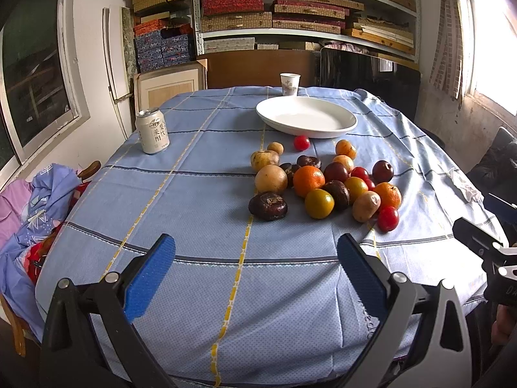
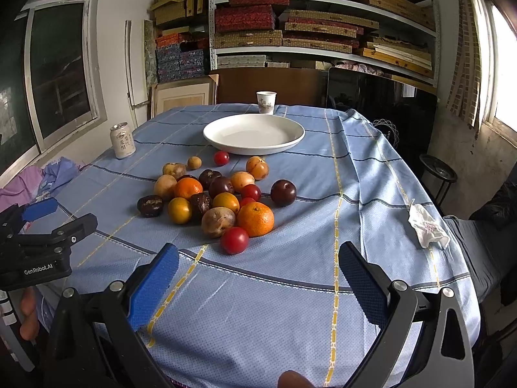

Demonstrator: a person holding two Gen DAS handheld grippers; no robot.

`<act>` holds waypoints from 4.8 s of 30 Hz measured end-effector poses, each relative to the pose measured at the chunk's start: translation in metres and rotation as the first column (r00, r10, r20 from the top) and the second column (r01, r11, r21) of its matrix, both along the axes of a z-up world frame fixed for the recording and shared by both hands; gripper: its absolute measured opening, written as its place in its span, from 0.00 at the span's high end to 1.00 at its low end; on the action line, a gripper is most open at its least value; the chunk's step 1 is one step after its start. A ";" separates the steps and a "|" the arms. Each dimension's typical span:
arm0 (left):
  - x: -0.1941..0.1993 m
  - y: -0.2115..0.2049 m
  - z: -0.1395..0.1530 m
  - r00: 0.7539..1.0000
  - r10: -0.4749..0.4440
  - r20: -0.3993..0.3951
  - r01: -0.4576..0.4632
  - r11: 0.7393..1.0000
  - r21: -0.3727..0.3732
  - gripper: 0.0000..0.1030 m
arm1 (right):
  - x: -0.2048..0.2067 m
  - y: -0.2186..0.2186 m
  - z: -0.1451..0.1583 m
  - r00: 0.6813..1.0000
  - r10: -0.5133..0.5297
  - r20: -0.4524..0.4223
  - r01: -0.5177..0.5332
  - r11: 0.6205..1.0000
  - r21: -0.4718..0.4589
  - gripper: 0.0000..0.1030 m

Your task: Organize fruits

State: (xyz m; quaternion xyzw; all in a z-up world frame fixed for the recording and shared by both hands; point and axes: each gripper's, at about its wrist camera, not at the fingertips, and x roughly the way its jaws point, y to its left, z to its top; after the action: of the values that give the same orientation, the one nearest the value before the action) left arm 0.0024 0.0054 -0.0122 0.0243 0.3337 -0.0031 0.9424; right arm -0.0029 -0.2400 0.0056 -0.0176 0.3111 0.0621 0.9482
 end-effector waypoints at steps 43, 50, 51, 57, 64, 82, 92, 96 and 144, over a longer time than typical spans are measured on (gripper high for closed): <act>0.004 -0.003 -0.007 1.000 0.006 -0.025 -0.005 1.000 0.005 0.05 | 0.001 0.004 -0.004 1.000 0.021 -0.014 -0.021 1.000 -0.012 0.03; 0.005 -0.003 -0.010 0.999 0.006 -0.031 -0.006 1.000 0.009 0.05 | 0.000 0.006 -0.005 0.999 0.044 0.001 -0.044 0.999 -0.023 0.03; 0.005 -0.003 -0.011 0.999 0.006 -0.034 -0.006 1.000 0.010 0.05 | 0.000 0.007 -0.006 0.999 0.052 0.007 -0.052 0.998 -0.029 0.03; 0.010 -0.002 -0.020 0.998 0.007 -0.062 -0.007 1.000 0.010 0.05 | 0.000 0.017 -0.014 0.993 0.090 0.077 -0.084 0.993 -0.078 0.03; 0.022 0.006 -0.041 0.995 0.002 -0.096 -0.002 1.000 0.003 0.05 | 0.018 0.000 -0.029 0.998 0.060 0.000 -0.060 0.998 0.012 0.03; 0.073 0.034 -0.052 0.990 -0.073 -0.124 0.062 0.994 -0.095 0.05 | 0.086 0.020 -0.065 0.965 0.155 -0.212 -0.138 0.986 0.094 0.51; 0.104 0.040 -0.047 0.981 -0.121 -0.155 0.103 0.988 -0.119 0.22 | 0.093 0.015 -0.071 0.955 0.176 -0.237 -0.142 0.978 0.151 0.69; 0.118 0.027 -0.052 0.966 -0.184 -0.184 0.166 0.980 -0.112 0.30 | 0.089 0.006 -0.067 0.957 0.177 -0.229 -0.135 0.973 0.188 0.69; 0.407 -0.051 -0.032 0.874 -0.360 -0.328 0.317 0.931 -0.179 0.47 | 0.384 0.003 -0.053 0.923 0.165 -0.347 -0.094 0.972 0.213 0.68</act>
State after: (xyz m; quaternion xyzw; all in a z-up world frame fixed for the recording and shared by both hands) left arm 0.4098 -0.0457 -0.0446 0.0249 0.4880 -0.1923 0.8510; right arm 0.3811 -0.2370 -0.0478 0.0652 0.4712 0.1570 0.8655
